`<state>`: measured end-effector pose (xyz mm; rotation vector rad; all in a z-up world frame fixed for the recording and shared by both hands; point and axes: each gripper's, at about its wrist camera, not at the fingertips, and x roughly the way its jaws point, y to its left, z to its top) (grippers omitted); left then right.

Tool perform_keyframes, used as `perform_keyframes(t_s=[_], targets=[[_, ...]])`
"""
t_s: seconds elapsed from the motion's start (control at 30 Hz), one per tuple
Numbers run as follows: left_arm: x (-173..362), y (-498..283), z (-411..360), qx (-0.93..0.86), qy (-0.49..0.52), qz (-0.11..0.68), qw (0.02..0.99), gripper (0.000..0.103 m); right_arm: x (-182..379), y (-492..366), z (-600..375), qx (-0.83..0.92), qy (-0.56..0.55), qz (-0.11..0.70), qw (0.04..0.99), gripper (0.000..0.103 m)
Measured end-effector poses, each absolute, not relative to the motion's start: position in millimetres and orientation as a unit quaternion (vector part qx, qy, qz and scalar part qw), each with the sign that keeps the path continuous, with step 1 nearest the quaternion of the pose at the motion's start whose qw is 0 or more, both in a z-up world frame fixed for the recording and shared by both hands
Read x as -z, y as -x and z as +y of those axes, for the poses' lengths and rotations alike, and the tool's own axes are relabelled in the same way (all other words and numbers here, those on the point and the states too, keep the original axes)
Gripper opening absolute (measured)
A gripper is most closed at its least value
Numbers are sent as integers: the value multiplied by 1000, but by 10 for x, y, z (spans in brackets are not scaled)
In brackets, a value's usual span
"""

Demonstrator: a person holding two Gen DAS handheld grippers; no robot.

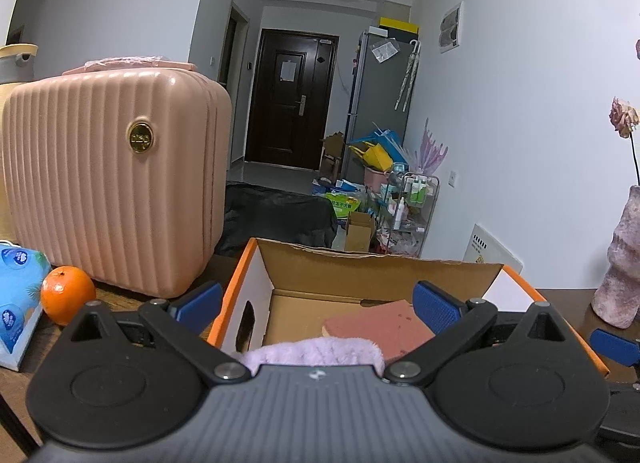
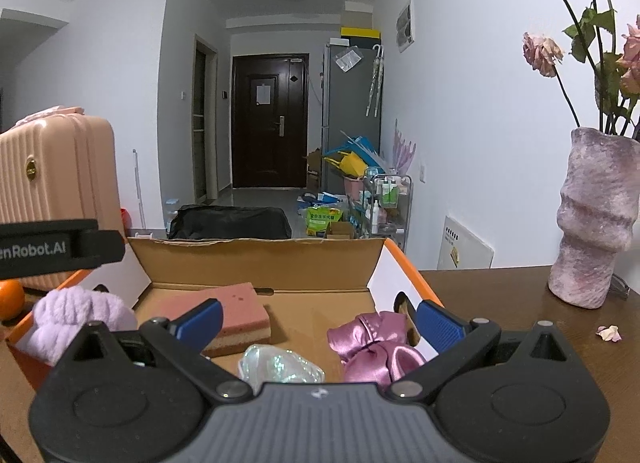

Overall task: Organize soft objects
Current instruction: 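Move both tools back from the box toward the remaining items on the table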

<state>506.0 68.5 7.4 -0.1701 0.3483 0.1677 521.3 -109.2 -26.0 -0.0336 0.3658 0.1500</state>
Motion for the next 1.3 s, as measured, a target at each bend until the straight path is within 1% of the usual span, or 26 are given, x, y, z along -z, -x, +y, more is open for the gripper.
perform_keyframes(t_s=[0.43,1.1,1.3], targets=[[-203,-4699,694,-83,74,153,982,103,238,-4910,-1198,-81,18,172,982,103],[-389,-4185,719,-77,60,150,984,103,244,-4338,-1239,-91,31,162,982,103],[-458,-4020,739,-70,58,145,985,103,249,-4291,-1247,-91,31,163,982,103]])
